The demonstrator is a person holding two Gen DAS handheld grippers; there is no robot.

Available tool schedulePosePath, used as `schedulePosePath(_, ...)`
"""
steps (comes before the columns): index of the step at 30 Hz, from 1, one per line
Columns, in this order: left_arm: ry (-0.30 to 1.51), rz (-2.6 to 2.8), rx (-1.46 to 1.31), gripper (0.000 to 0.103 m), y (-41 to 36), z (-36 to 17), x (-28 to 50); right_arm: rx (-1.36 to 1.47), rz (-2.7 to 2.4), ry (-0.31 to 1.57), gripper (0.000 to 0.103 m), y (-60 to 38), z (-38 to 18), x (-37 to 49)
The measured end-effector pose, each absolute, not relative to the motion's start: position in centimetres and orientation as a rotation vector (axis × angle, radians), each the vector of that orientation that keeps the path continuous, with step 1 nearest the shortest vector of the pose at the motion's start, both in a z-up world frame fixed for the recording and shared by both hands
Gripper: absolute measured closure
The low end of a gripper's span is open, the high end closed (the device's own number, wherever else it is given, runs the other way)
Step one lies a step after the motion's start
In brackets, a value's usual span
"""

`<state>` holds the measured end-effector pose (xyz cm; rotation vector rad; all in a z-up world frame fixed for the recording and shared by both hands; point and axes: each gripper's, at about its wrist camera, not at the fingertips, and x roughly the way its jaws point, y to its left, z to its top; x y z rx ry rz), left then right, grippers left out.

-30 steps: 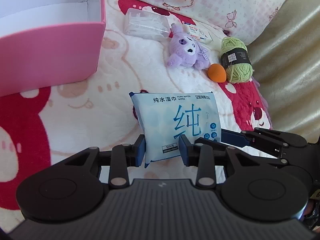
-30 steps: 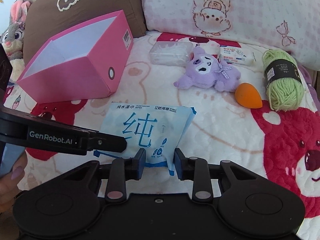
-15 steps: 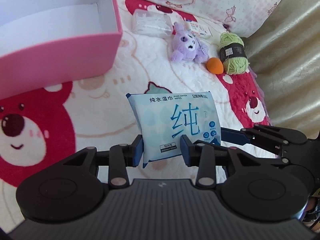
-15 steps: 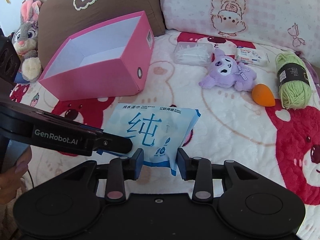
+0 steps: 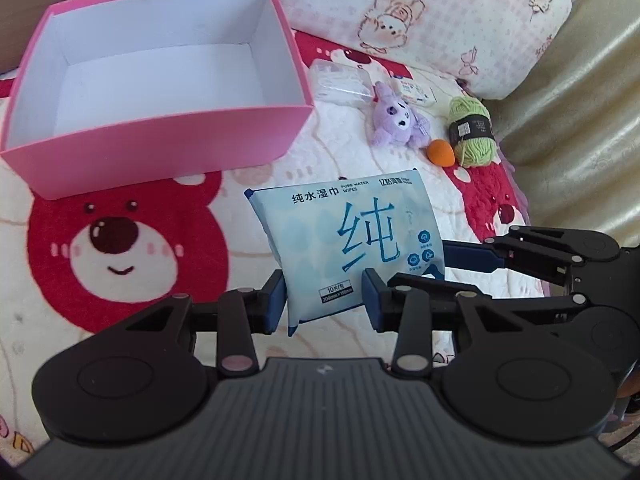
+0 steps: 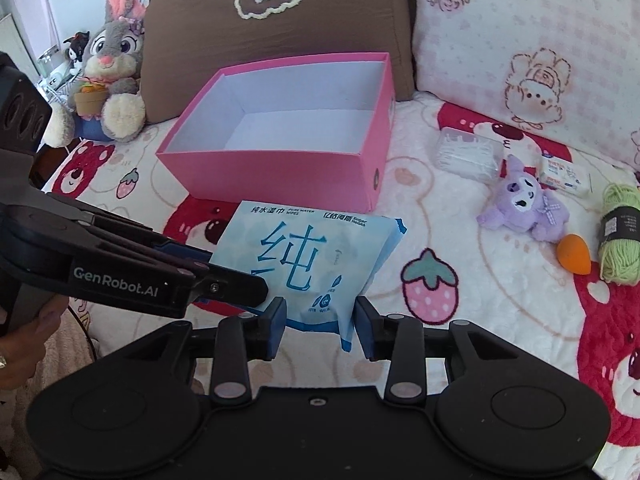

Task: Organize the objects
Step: 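Lift the wet-wipes pack with the left gripper and carry it to the pink box, then lower the wet-wipes pack into the pink box with the left gripper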

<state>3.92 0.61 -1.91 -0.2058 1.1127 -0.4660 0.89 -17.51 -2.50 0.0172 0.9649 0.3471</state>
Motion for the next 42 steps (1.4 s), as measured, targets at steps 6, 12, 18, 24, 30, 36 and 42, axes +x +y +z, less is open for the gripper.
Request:
schedulePosePath(6,1.049,-0.435,-0.173,0.065,2.4,0.9,2.6,-0.028,0.383,0.929,0.06,-15.2,-0.1,0.5)
schedulePosePath(12,0.982,-0.415,-0.161,0.065,4.3,3.6,2.3,-0.082,0.393,0.858,0.058,-12.9,2.3,0.5)
schedulePosePath(18,0.923,-0.438,-0.122,0.065,5.4,6.0,3.0,-0.114,0.393,0.809,0.057,-11.8,4.4,1.3)
schedulePosePath(24,0.899,-0.442,-0.106,0.064,6.1,7.7,4.9,-0.147,0.374,0.751,0.054,-10.7,5.8,2.6)
schedulePosePath(30,0.902,-0.451,-0.115,0.064,6.9,8.4,9.1,-0.116,0.368,0.728,0.054,-10.8,6.0,5.9)
schedulePosePath(36,0.905,-0.458,-0.125,0.064,6.6,8.1,12.5,-0.102,0.359,0.696,0.054,-11.7,5.9,8.9)
schedulePosePath(42,1.012,-0.449,-0.197,0.062,6.1,5.1,17.1,-0.197,0.345,0.734,0.058,-11.5,4.5,12.4)
